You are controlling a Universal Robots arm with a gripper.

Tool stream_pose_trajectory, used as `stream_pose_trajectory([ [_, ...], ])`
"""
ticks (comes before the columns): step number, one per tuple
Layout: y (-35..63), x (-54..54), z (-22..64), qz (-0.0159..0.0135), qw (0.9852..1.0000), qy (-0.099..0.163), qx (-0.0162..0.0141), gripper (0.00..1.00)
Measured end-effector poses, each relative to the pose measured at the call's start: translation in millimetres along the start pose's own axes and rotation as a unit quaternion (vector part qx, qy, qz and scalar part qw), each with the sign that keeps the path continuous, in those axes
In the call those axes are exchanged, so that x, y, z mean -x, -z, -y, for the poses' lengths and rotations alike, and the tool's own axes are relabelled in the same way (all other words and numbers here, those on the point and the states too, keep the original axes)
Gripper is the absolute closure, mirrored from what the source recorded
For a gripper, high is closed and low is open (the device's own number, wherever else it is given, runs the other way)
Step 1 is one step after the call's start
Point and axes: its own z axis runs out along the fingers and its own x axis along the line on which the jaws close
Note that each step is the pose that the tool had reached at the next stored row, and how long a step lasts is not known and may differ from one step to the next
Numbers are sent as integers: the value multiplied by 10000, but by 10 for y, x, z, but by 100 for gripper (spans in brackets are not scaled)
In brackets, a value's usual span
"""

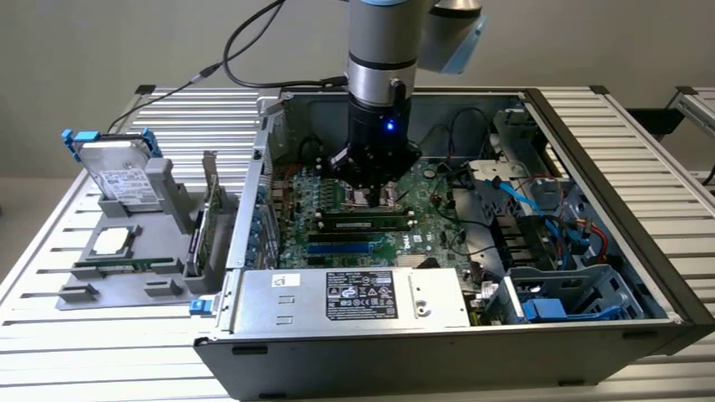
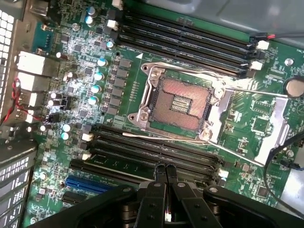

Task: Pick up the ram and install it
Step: 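Press down the ram until it locks into place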

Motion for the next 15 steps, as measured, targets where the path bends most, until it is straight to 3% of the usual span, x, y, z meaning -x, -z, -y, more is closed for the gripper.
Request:
stream_pose_trajectory([
  [3,0,1,0,27,9999,-169,-9,90],
  [7,1,-1,0,17,9988,-481,-11,90],
  [15,1,0,0,-7,9940,-1094,-13,90],
])
